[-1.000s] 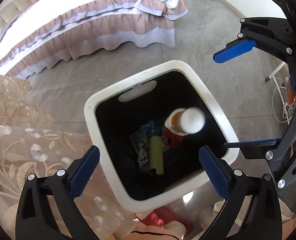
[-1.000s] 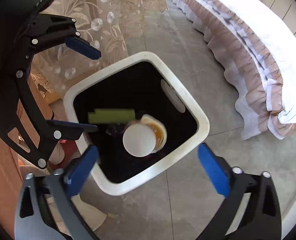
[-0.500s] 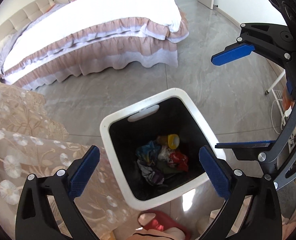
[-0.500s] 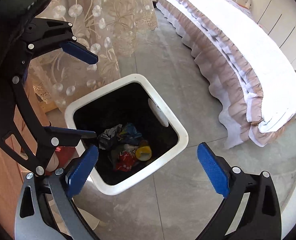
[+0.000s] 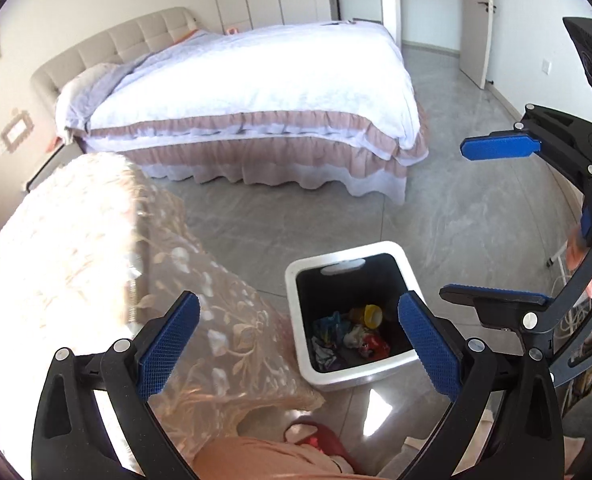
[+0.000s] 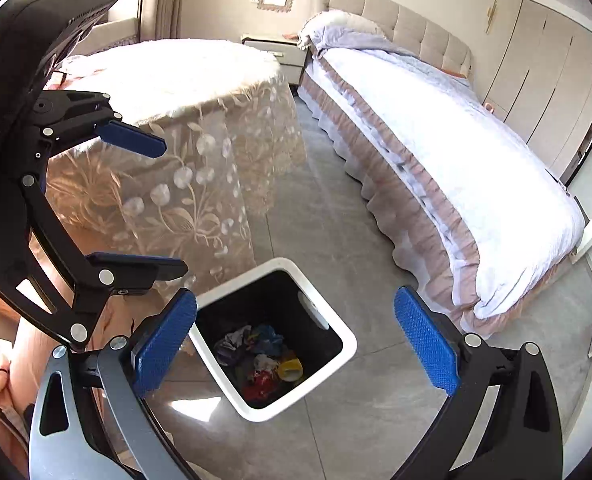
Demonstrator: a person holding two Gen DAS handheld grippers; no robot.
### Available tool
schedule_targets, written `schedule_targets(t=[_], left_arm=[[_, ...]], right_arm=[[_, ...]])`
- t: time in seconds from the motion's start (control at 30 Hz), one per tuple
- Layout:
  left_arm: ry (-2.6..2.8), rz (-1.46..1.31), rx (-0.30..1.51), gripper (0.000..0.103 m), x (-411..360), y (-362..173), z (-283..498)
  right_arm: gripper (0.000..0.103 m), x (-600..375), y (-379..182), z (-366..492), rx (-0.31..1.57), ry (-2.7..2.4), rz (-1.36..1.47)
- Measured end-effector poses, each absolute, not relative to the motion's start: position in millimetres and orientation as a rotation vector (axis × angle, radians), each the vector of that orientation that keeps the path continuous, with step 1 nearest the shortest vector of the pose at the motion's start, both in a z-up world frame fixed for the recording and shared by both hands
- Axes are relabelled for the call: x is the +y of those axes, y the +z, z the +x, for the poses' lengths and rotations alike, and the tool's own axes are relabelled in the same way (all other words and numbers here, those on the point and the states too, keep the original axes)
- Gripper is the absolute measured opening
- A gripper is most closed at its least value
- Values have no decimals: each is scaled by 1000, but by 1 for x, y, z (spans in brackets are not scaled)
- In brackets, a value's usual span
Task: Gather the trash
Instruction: 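Move both tools back to the table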
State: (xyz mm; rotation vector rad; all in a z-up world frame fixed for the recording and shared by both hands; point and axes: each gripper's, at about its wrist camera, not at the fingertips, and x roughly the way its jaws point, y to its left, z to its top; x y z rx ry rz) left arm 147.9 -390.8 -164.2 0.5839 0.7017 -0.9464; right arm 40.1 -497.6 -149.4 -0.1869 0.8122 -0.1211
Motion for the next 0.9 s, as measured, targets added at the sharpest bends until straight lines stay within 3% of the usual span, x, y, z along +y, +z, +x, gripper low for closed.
schedule_targets(t=[0.37, 0.9], left_arm=[[-567, 387, 584, 98, -262, -105, 191], [-127, 228, 599, 98, -77, -81, 249]], right_arm=[[99, -409, -95, 92, 614, 30, -231], [99, -253, -57, 202, 475, 322, -235]])
